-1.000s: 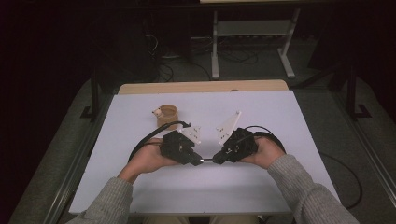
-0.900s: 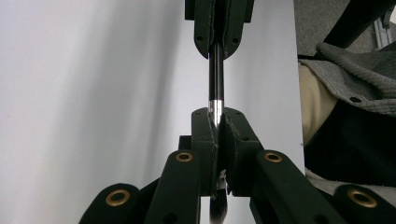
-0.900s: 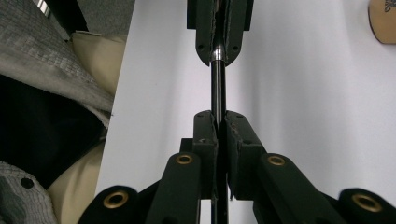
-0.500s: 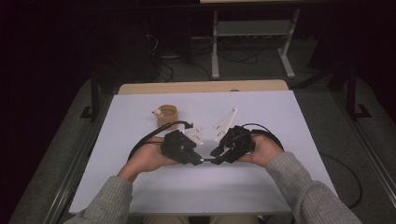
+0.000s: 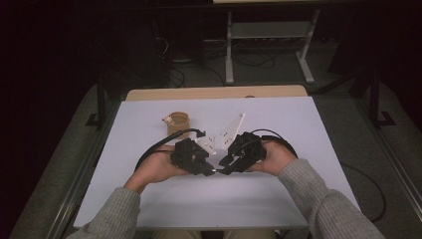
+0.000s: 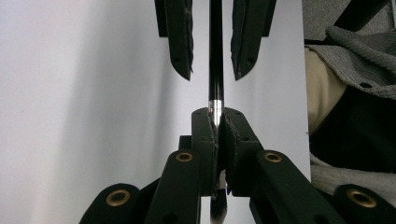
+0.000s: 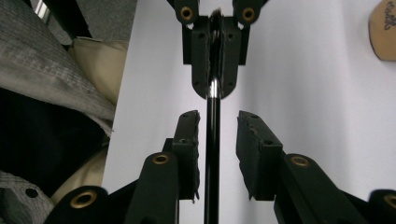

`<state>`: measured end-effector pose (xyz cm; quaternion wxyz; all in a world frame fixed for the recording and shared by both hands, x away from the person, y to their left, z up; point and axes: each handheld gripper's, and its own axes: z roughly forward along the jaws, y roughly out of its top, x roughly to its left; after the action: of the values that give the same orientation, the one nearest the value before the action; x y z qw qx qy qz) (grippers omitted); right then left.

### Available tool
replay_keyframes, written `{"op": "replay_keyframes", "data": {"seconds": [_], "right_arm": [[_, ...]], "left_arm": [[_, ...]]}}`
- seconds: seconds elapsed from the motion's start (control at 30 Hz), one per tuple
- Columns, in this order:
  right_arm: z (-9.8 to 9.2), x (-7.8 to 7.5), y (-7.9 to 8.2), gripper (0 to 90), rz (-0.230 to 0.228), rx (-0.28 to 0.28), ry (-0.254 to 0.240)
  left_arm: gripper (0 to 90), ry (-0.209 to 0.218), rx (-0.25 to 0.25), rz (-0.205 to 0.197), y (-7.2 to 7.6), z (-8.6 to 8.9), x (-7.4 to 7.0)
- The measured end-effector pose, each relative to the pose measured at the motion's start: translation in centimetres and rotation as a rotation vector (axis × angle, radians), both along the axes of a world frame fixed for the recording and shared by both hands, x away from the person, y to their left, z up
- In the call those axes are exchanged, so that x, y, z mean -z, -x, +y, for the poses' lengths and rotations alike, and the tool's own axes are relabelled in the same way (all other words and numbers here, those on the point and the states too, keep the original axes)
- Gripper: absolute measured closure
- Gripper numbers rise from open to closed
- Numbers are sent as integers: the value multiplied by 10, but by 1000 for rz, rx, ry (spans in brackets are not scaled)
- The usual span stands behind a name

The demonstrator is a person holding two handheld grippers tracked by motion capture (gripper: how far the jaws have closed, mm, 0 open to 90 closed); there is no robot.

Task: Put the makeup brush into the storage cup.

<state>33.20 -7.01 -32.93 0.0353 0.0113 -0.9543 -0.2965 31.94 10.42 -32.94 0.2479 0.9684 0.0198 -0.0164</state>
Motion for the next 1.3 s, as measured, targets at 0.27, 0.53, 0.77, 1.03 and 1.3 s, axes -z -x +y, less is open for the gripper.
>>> {"op": "replay_keyframes", "data": {"seconds": [0.27,0.53,0.77,1.03,1.3], "right_arm": [[0,0,0,709,19,-6,3],[3,3,-4,754,16,-41,-29],[3,5,-1,810,77,-9,-9],[-1,10,-6,829,68,-51,-56],[-6,8,-3,830,61,-9,-23]], "left_arm": [[837,0,4,0,1,-3,-1],[837,-12,33,-19,-1,-6,-2],[837,-5,-17,22,5,-6,-2],[833,10,-4,23,3,-7,-2],[822,18,12,18,-1,-3,-3]]}}
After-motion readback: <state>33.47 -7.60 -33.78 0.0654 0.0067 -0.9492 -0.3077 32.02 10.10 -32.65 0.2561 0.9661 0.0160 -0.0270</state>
